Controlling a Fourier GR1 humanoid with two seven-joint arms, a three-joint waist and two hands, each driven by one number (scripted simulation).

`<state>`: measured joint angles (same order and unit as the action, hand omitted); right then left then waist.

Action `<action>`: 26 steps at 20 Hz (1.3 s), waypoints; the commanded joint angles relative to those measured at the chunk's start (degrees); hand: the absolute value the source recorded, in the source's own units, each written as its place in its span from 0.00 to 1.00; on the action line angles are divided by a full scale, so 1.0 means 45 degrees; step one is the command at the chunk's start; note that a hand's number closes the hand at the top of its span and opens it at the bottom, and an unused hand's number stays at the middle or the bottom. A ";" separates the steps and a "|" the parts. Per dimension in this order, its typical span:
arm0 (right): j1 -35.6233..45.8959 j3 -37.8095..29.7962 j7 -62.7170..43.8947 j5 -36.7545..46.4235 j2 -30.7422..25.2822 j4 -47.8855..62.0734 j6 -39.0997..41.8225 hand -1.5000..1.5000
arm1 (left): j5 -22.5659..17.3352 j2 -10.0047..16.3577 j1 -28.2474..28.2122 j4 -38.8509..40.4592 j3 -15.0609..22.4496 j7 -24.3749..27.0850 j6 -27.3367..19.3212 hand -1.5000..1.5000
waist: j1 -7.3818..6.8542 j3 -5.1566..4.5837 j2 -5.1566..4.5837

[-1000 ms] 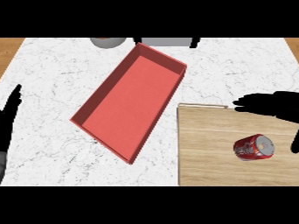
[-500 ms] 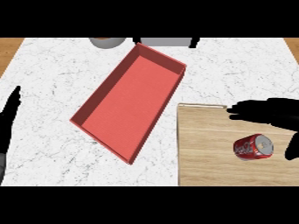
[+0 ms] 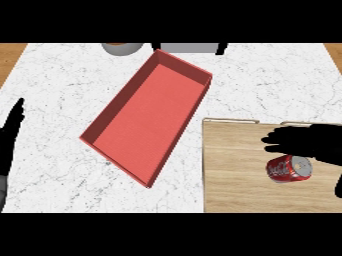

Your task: Pick the can from the tray and place it in the cardboard box

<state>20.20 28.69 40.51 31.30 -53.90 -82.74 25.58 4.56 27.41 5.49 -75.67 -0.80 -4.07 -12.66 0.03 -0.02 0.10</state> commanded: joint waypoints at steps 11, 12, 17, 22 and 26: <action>-0.0945 -0.0468 -0.0962 0.2243 0.2744 0.0234 -0.1526 1.00 | 0.0449 -0.0126 -0.0345 -0.0240 -0.0740 0.0165 0.0616 0.50 | -0.0057 0.0011 -0.0023; -0.0076 -0.1360 -0.0081 0.1725 0.2168 0.0833 -0.1016 1.00 | 0.0277 -0.0089 -0.0332 0.0381 -0.0978 0.0944 0.0838 0.50 | -0.0081 0.0005 -0.0040; 0.0080 -0.1793 0.0257 0.2597 0.3186 0.1571 -0.2119 1.00 | 0.0523 -0.0162 0.0508 0.0011 -0.0992 -0.0334 0.0993 0.50 | -0.0085 0.0009 -0.0054; -0.0198 -0.2643 -0.5122 0.3143 0.5554 0.2989 -0.3379 1.00 | 0.0870 -0.0653 -0.0162 -0.0072 -0.0651 0.0233 0.0437 0.50 | -0.0153 0.0005 -0.0117; 0.0935 -0.3467 -0.6398 0.3836 0.6458 0.4422 -0.5004 1.00 | 0.0682 -0.0434 -0.0091 -0.0045 -0.0884 0.0269 0.0770 0.50 | -0.0248 0.0013 -0.0099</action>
<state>22.60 15.84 17.69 45.71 -29.04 -68.49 9.99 7.73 25.09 5.39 -76.98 -3.95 -4.08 -9.55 -1.09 -0.23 -0.10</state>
